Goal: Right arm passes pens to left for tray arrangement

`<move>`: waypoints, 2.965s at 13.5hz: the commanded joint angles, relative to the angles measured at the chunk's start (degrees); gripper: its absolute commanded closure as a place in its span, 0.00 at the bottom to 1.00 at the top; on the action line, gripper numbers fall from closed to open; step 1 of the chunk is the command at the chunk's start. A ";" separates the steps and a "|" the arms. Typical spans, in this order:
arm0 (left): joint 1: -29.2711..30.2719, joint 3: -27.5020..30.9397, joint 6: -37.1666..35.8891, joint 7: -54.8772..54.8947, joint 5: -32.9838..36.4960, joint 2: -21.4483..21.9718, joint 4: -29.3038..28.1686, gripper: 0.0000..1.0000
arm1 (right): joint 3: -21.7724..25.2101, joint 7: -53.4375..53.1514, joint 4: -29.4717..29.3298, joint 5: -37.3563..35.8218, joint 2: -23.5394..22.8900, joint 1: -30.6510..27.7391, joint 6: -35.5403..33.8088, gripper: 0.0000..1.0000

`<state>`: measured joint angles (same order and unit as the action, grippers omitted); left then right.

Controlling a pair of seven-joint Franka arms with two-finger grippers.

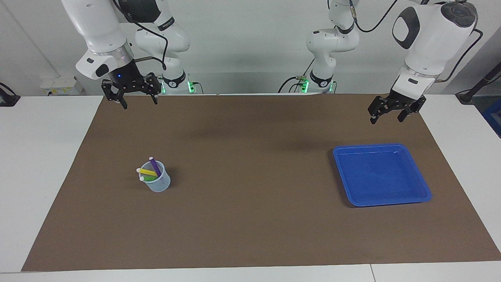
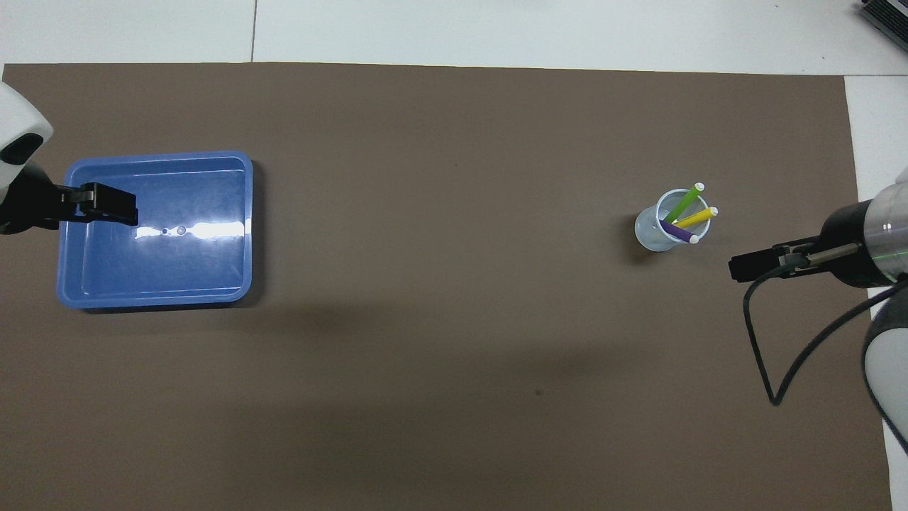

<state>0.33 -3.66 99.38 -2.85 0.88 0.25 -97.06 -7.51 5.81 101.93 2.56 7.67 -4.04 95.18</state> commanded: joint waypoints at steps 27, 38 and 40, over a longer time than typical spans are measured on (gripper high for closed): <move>-0.07 0.05 -0.94 -0.75 0.97 0.89 -0.14 0.00 | 0.13 6.22 7.14 -0.36 -7.66 -2.20 14.42 0.00; 0.20 0.14 -0.94 -0.84 0.97 1.16 -0.14 0.00 | 0.13 10.54 8.02 -0.27 -14.88 -1.15 24.09 0.07; -0.06 0.05 -0.94 -0.84 0.97 1.33 -0.14 0.00 | 0.13 10.97 8.63 -0.36 -14.88 -0.79 24.70 0.12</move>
<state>0.37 -3.53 99.37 -2.87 0.88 0.63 -97.06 -7.13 15.19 109.47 2.56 -7.57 -4.80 118.34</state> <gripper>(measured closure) 0.000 0.084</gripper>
